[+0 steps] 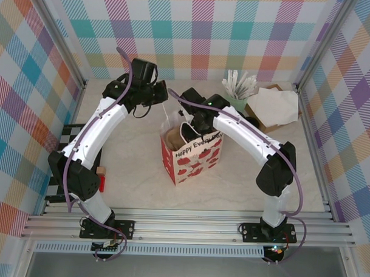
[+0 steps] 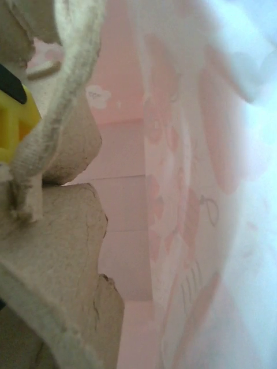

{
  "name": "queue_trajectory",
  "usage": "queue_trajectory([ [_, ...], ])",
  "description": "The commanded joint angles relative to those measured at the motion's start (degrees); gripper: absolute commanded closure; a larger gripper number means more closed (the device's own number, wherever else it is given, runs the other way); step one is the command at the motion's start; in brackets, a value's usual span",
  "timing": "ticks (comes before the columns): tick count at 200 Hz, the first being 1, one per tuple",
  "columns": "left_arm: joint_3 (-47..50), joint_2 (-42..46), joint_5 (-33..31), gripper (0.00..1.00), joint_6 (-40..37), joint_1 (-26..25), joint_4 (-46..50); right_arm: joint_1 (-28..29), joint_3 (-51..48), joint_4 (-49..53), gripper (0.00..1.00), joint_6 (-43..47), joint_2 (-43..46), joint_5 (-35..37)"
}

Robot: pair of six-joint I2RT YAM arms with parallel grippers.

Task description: Pack the takeout coffee

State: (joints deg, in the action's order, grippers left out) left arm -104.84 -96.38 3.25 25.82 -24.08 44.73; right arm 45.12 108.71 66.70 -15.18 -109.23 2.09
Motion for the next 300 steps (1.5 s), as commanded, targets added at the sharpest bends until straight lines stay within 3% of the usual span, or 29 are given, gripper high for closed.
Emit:
queue_trajectory([
  [1,-2.0,-0.1,3.3,1.00,-1.4,1.2,-4.4,0.6,0.1,5.7,1.00,2.4,-4.0,-1.8],
  [36,-2.1,-0.3,5.5,1.00,-4.3,1.2,-4.4,0.4,1.7,7.2,1.00,0.4,-6.8,-3.3],
  [82,2.3,7.0,8.3,0.69,-13.7,1.3,-7.4,-0.3,4.2,7.6,1.00,-1.8,-6.5,-4.4],
  [111,14.6,19.2,11.1,0.47,-22.9,1.3,-13.4,-0.4,4.9,7.0,1.00,-2.2,-5.8,-5.5],
  [139,32.2,34.2,26.0,0.31,-36.2,0.9,-23.8,-0.5,4.3,6.0,1.00,-2.2,-5.5,-7.0],
  [148,35.3,37.1,30.3,0.30,-42.3,-0.2,-24.2,-0.5,4.3,5.9,1.00,-2.1,-5.5,-7.3],
  [181,40.4,40.8,33.5,0.28,-60.6,-4.5,-21.0,-0.4,4.8,5.3,1.00,-2.6,-5.8,-7.8],
  [207,38.5,37.7,34.9,0.28,-64.4,-5.5,-18.9,-0.5,6.0,6.1,1.00,-2.7,-6.5,-7.9],
  [252,35.9,28.5,30.6,0.37,-70.9,-7.2,-20.7,-0.5,6.9,6.4,1.00,-2.8,-6.6,-7.6],
  [300,36.4,24.6,25.8,0.39,-69.8,-7.0,-28.3,-0.5,7.3,6.6,1.00,-2.8,-6.5,-7.7],
])
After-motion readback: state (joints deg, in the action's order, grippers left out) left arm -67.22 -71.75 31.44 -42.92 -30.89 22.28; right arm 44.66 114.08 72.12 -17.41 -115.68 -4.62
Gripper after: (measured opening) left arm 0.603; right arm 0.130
